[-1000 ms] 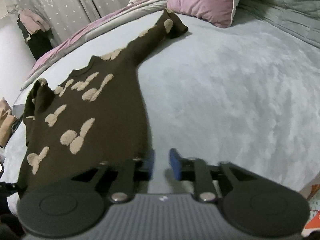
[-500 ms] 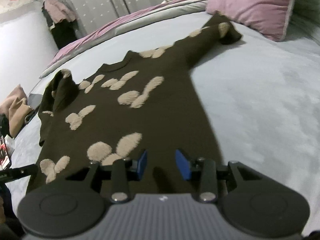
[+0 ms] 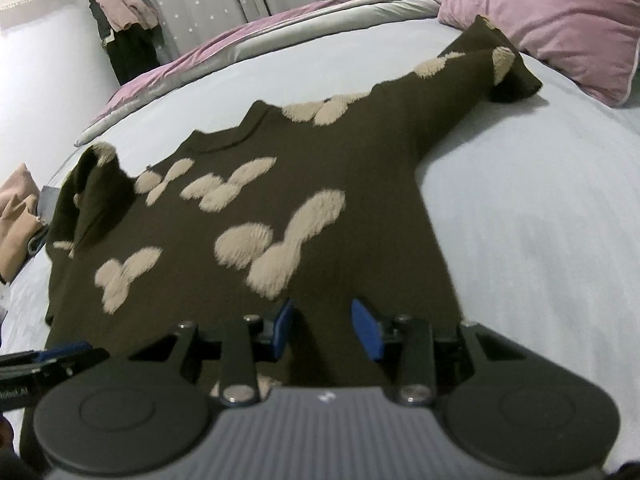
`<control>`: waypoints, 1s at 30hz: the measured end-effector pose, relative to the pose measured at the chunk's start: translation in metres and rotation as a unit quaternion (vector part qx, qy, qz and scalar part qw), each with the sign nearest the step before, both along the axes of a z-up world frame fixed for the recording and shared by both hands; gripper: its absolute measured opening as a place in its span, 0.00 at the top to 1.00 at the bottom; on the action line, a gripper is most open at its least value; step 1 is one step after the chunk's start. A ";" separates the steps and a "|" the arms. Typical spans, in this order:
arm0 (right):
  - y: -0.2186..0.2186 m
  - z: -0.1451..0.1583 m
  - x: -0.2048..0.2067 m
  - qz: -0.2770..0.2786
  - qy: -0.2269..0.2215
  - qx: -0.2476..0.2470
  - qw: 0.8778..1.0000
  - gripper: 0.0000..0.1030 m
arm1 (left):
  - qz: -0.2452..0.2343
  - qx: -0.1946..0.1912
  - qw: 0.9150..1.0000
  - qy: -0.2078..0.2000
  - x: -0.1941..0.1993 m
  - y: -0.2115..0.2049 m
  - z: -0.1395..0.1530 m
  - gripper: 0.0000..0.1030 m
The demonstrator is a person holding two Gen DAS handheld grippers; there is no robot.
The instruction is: Fold clothes
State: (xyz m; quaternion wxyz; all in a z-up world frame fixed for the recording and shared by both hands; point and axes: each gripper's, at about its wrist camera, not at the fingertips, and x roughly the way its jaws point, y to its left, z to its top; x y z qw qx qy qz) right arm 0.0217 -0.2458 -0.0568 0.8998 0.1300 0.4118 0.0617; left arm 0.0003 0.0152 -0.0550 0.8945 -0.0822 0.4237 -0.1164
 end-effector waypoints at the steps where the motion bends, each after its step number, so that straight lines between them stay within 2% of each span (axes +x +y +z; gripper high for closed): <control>1: -0.002 -0.001 0.006 0.000 -0.002 0.000 1.000 0.66 | -0.004 0.001 1.000 0.000 0.006 -0.006 0.000 0.57; 7: -0.014 -0.006 0.040 0.012 -0.013 -0.003 1.000 0.66 | -0.022 0.006 1.000 -0.003 0.044 -0.044 0.001 0.57; 13: -0.047 0.003 0.067 0.012 -0.033 0.001 0.999 0.66 | -0.036 0.018 0.999 -0.011 0.086 -0.083 0.003 0.56; 15: -0.062 0.007 0.075 -0.007 -0.047 -0.022 0.999 0.61 | -0.041 0.023 0.999 -0.015 0.100 -0.098 0.002 0.56; 18: -0.092 0.007 0.084 -0.030 -0.064 -0.030 0.997 0.59 | -0.051 0.031 0.998 -0.022 0.121 -0.122 0.002 0.56; 21: -0.126 0.000 0.098 -0.060 -0.073 -0.029 0.995 0.57 | -0.062 0.040 0.997 -0.032 0.139 -0.146 0.002 0.55; 24: -0.154 -0.010 0.111 -0.085 -0.079 -0.023 0.993 0.56 | -0.076 0.048 0.995 -0.046 0.155 -0.171 0.002 0.48; 27: -0.179 -0.021 0.125 -0.106 -0.082 -0.014 0.991 0.53 | -0.090 0.059 0.992 -0.064 0.169 -0.196 0.004 0.46; 30: -0.194 -0.028 0.136 -0.111 -0.089 -0.005 0.990 0.52 | -0.102 0.065 0.989 -0.088 0.183 -0.219 0.007 0.42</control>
